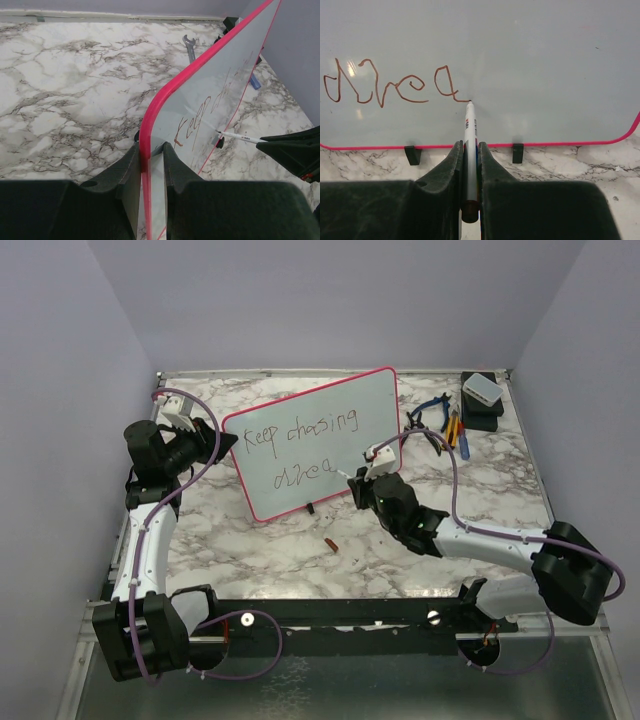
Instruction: Write a sentence on the whiteboard
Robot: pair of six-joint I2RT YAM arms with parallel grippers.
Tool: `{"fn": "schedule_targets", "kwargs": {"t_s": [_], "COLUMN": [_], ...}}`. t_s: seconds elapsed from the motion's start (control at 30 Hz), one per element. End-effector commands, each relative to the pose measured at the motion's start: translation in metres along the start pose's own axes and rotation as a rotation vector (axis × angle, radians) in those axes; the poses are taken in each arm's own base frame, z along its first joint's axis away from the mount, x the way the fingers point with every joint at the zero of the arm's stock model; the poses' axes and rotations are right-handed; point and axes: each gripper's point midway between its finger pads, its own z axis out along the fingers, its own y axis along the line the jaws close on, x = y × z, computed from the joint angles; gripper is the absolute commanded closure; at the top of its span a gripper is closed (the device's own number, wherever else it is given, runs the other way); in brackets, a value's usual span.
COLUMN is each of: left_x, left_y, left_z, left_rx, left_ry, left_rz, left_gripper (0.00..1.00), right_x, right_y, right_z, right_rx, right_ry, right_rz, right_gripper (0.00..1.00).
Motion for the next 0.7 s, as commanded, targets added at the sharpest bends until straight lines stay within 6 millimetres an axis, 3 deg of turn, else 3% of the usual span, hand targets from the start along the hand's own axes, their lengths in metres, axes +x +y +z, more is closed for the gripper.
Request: {"fn": "schedule_targets", "kwargs": {"t_s": [0.0, 0.2, 0.5, 0.67], "left_x": [0.005, 0.005, 0.006, 0.006], "left_y": [0.000, 0.000, -0.001, 0.000], "left_z": [-0.002, -0.002, -0.002, -0.002], "left_rx": [-0.001, -0.001, 0.002, 0.000], "left_ry": [0.007, 0.004, 0.006, 0.006], "left_rz": [0.004, 0.005, 0.003, 0.001], "left_gripper": [1.00, 1.00, 1.00, 1.00], "right_x": [-0.017, -0.044, -0.049, -0.051], "right_y": [-0.012, 0.008, 0.006, -0.004], "right_z": [-0.006, -0.024, -0.020, -0.016], "right_rx": [0.047, -0.093, -0.148, -0.207], "right_ry": [-0.045, -0.105, -0.107, -0.110], "right_rz": [-0.014, -0.012, -0.014, 0.025], "right_gripper": [0.99, 0.99, 0.99, 0.99]}}
